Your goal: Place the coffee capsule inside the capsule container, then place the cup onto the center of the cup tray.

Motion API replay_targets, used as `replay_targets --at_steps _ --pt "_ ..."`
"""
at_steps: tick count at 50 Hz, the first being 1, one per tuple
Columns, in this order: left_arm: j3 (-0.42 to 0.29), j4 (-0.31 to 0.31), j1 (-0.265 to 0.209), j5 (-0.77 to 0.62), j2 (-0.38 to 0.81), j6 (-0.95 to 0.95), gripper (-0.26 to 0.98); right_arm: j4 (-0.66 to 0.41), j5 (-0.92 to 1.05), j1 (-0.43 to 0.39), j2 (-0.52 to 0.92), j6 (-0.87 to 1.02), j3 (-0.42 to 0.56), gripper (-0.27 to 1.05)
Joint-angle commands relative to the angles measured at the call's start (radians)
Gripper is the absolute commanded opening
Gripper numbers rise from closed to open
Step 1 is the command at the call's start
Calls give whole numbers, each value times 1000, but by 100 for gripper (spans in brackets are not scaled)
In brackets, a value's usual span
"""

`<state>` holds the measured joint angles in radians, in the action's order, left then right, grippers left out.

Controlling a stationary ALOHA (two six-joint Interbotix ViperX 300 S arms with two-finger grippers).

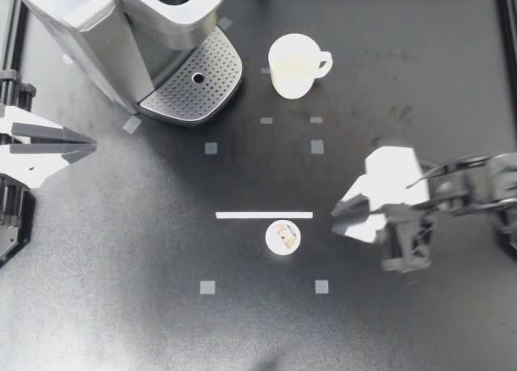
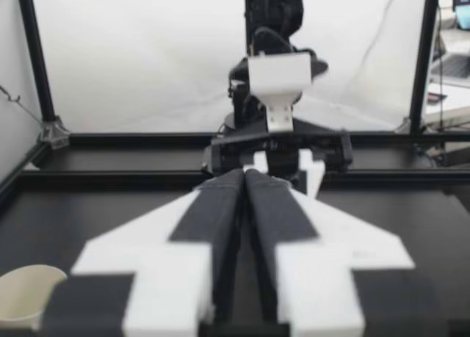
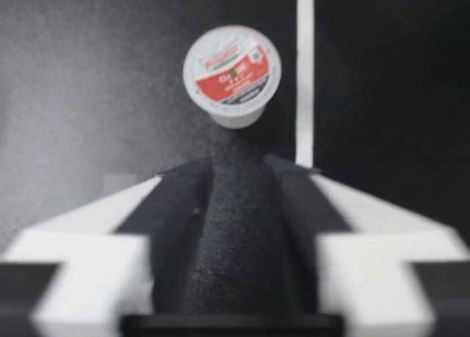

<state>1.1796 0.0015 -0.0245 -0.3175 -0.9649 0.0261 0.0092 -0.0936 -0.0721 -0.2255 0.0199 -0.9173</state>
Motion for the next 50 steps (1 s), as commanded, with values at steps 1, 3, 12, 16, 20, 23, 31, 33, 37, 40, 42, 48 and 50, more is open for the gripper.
replay_targets --at_steps 1,3,12,16,20,23,31,33,37,40,42,48,50 --pt "-9 0 -2 -9 6 2 16 2 0 -17 21 -2 32 66" --pt "-8 0 -2 -11 6 3 16 3 0 -20 35 -2 35 72" --pt "2 2 -2 -11 9 8 16 2 0 -32 80 0 55 88" --pt "2 2 -2 -9 9 8 16 2 -3 -34 100 3 66 88" --pt "2 0 -2 -9 9 8 16 2 -14 -34 129 3 80 89" --pt "2 2 -2 -9 9 8 16 2 -28 -34 161 3 101 89" --pt "2 2 -2 -9 9 8 16 3 -58 -34 232 0 156 89" --pt "2 0 -2 -9 9 8 16 2 -64 -34 245 0 169 89" --pt "2 2 -2 -9 9 8 16 2 -69 -34 270 0 183 89" --pt "2 0 -2 -9 6 8 16 3 -71 -34 287 2 193 89" --pt "0 0 -2 -9 9 8 16 2 -69 -34 293 2 199 89" --pt "2 0 -2 -9 9 8 16 2 -69 -34 310 2 216 89" --pt "2 0 -2 -9 6 8 16 2 -71 -34 318 2 221 89"
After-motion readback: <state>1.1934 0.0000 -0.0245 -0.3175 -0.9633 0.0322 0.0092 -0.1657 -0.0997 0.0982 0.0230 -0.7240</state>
